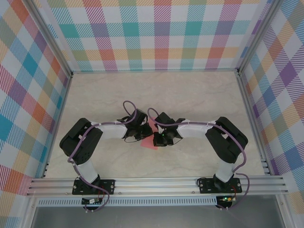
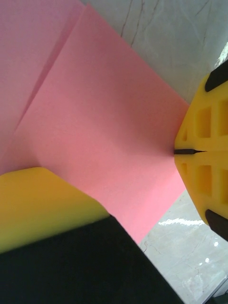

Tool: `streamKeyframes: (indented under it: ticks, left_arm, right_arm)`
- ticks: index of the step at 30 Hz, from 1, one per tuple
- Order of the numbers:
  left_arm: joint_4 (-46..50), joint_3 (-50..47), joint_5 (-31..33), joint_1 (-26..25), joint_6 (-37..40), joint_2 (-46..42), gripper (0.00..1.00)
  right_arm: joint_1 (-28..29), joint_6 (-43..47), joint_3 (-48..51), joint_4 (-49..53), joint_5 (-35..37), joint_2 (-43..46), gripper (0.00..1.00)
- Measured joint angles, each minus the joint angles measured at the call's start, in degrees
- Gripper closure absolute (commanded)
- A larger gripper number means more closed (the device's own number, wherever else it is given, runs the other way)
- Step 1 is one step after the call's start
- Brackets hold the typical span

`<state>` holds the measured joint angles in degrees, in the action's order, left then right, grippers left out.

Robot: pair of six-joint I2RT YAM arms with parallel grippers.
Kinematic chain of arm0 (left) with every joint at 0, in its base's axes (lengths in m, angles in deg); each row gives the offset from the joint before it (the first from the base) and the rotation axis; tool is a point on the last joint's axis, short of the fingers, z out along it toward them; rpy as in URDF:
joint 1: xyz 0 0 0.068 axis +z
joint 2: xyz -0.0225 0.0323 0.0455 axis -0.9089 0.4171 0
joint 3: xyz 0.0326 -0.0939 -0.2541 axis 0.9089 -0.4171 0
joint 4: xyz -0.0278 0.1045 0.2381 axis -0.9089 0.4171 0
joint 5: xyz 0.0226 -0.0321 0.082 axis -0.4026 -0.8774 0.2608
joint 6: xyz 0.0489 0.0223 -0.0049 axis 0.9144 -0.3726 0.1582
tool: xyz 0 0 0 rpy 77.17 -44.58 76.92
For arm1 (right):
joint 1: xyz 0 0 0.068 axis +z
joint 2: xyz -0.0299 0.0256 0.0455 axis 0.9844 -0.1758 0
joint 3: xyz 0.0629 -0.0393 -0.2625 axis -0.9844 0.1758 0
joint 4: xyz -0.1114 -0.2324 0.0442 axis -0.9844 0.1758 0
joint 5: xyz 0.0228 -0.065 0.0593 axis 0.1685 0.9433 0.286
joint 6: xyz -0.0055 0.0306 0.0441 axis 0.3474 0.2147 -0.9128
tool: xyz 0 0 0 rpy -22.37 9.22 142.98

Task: Fold a paper plane with a square sheet of paper (pick it up from the middle)
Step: Fold the triangle a second time at the center of the table.

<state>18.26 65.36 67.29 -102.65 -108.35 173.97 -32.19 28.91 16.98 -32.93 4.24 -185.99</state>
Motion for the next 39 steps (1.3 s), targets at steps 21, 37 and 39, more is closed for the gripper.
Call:
streamKeyframes:
  ticks: [21,37,39]
  left_arm:
    - [-9.7,-8.9,-5.2,-1.7,4.0,-4.5,0.91]
    - [-5.1,-6.3,-3.0,-1.2,5.0,-3.8,0.92]
    - [-3.2,-4.9,-4.2,-0.5,6.1,-3.0,0.92]
  right_arm:
    - [-0.2,-1.3,0.3,-0.5,-0.4,0.0,0.97]
    - [-0.4,-1.1,1.2,-1.6,-0.7,0.0,0.97]
    - [-0.4,-0.8,1.3,-1.7,-0.7,0.0,0.97]
